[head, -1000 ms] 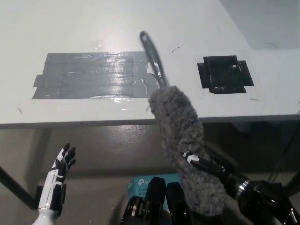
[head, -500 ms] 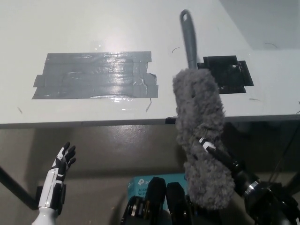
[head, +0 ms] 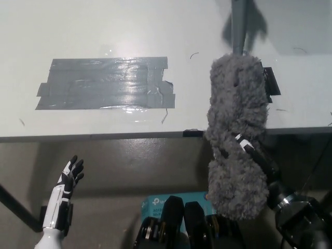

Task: A grey duster is kept infront of the robot in the middle of the table and the robot extends its right arm to grab the duster, picks it up and hands it to a person

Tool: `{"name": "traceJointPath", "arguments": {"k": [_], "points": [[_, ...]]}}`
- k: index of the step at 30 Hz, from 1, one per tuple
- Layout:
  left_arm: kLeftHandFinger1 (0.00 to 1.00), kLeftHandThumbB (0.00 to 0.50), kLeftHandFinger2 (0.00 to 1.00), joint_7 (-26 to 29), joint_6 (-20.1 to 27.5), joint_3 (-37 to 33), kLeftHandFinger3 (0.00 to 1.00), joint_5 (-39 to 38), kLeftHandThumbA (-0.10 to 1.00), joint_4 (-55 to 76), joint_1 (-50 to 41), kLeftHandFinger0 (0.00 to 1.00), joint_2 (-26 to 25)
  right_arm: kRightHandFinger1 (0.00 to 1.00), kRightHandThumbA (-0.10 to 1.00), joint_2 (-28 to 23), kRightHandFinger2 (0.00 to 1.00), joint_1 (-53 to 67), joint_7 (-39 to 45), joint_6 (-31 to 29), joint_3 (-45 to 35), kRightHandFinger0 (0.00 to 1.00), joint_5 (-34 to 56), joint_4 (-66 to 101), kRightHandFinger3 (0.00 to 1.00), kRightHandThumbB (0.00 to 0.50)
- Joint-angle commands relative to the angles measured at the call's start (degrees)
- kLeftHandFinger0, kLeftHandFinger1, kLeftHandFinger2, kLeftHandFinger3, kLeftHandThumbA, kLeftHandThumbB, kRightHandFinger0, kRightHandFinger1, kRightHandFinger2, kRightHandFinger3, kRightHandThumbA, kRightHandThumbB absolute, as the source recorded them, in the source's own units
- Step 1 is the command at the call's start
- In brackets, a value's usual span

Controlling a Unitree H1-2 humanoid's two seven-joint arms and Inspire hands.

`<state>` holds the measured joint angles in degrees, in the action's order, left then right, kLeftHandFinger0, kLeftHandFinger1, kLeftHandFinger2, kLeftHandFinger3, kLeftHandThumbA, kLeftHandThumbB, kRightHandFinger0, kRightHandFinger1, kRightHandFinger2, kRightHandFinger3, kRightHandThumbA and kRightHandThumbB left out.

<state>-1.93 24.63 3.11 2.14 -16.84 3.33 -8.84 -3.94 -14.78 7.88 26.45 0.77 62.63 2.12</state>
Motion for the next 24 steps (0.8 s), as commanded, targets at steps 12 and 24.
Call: {"name": "traceJointPath", "arguments": {"k": [12,24], "points": [[1.0,0.32,1.0,1.0,2.2,0.7,1.0,1.4,1.0,1.7,1.8,1.0,-1.3,0.48,-0.1,-5.6,0.89,-5.3,-14.0,0.5,7.6,0.0,19.0,6.7,1.0,0.111],[1.0,0.326,1.0,0.4,2.1,0.6,1.0,1.2,1.0,1.6,2.2,1.0,-1.5,0.5,-0.1,-7.9,0.9,-7.1,-16.4,0.5,15.0,0.0,19.8,3.4,1.0,0.135]]}}
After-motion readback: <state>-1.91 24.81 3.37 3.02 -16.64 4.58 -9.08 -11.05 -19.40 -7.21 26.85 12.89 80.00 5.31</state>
